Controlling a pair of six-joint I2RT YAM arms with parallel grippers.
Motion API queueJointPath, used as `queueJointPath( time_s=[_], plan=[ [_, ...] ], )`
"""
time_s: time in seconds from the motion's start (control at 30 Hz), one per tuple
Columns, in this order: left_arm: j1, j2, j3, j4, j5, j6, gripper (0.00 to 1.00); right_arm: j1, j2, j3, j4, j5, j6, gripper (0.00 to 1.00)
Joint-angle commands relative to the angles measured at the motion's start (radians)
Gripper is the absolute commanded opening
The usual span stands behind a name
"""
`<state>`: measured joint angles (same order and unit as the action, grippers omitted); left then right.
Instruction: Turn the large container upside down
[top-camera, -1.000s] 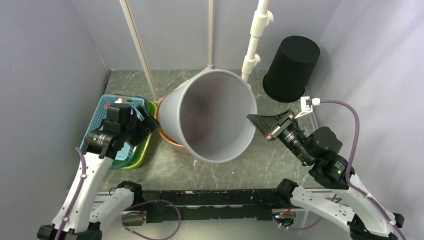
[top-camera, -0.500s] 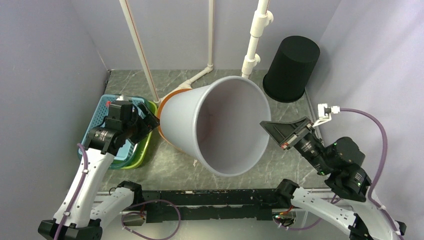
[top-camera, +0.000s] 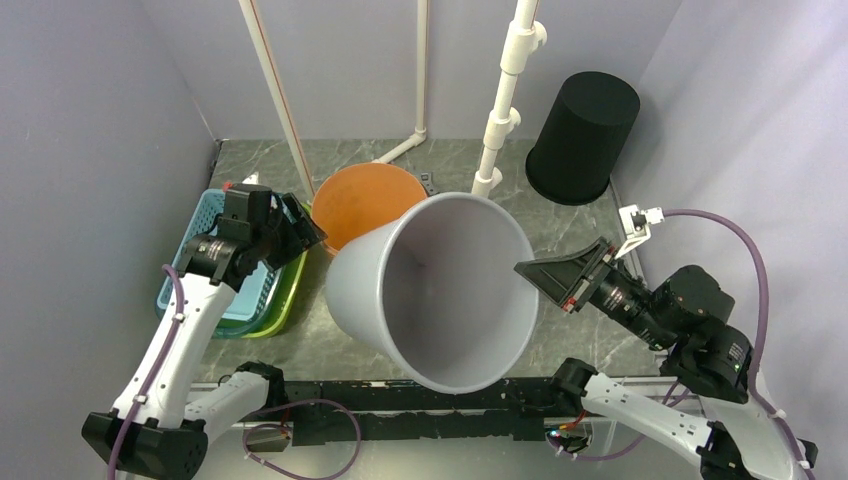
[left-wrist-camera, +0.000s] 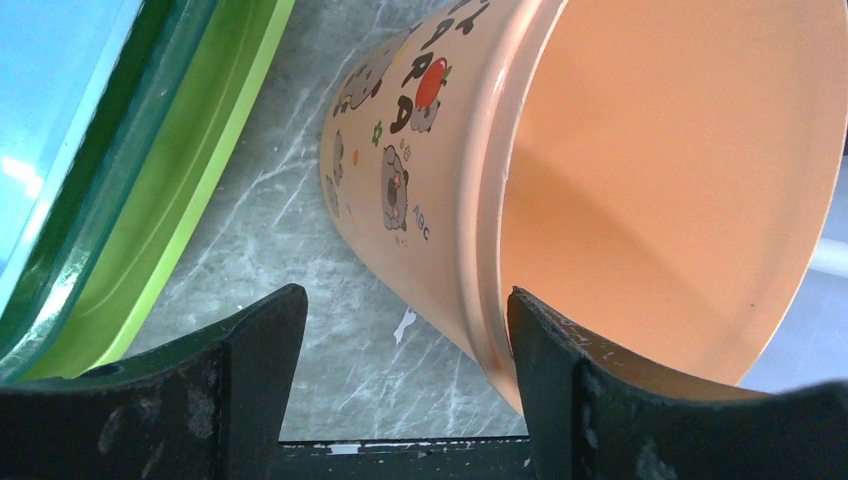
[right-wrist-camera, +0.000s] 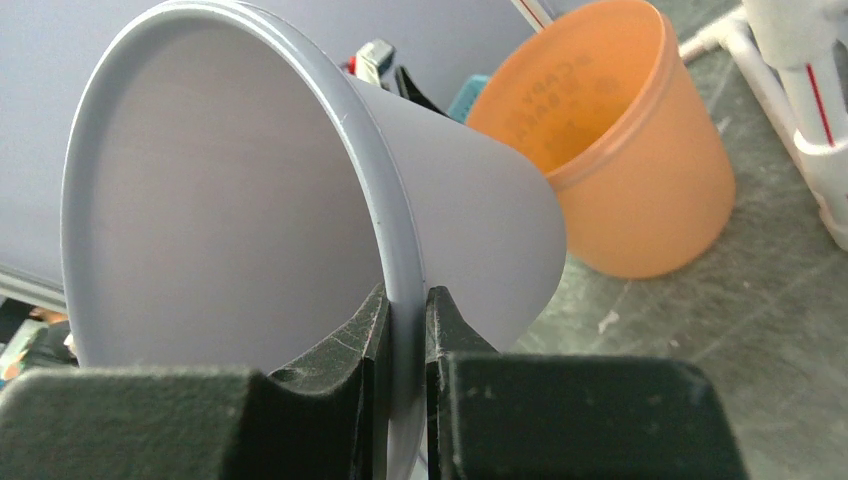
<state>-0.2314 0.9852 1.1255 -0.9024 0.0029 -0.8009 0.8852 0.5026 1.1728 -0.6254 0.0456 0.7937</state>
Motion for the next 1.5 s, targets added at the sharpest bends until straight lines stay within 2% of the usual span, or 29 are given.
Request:
queueJointPath(
  time_s=[0.0, 0.1, 0.27, 0.4, 0.6, 0.73, 0.93, 1.03, 1.3, 1.47],
  plan=[
    [0.003, 0.016, 0.048, -0.005, -0.001, 0.049, 0.78, 0.006, 0.058, 0.102, -0.089, 0.062, 0.005, 0.00],
    [0.003, 0.009, 0.050, 0.003, -0.001, 0.050, 0.82, 0.006, 0.111, 0.110, -0.173, 0.098, -0.001, 0.00],
    [0.003, 0.004, 0.063, 0.017, -0.001, 0.057, 0.89, 0.006, 0.168, 0.085, -0.162, 0.146, -0.004, 0.00],
    [0.003, 0.017, 0.079, 0.015, 0.015, 0.062, 0.91, 0.006, 0.187, 0.052, -0.074, 0.125, -0.018, 0.00],
    [0.003, 0.012, 0.114, -0.016, -0.001, 0.086, 0.94, 0.006, 0.175, -0.015, 0.008, 0.206, 0.021, 0.00],
    [0.004, -0.009, 0.161, -0.056, -0.063, 0.075, 0.94, 0.006, 0.175, -0.067, 0.072, 0.285, 0.100, 0.00],
    [0.003, -0.075, 0.178, -0.069, -0.067, 0.058, 0.94, 0.005, 0.196, -0.172, 0.219, 0.321, 0.196, 0.00],
    [0.002, -0.105, 0.173, -0.049, -0.006, 0.090, 0.94, 0.005, 0.239, -0.163, 0.207, 0.298, 0.198, 0.00],
    [0.003, -0.115, 0.193, 0.013, 0.265, 0.182, 0.94, 0.006, 0.344, -0.010, -0.050, 0.275, 0.097, 0.00],
    [0.003, -0.093, 0.204, 0.081, 0.492, 0.318, 0.93, 0.006, 0.422, 0.109, -0.217, 0.231, 0.070, 0.00]
  ],
)
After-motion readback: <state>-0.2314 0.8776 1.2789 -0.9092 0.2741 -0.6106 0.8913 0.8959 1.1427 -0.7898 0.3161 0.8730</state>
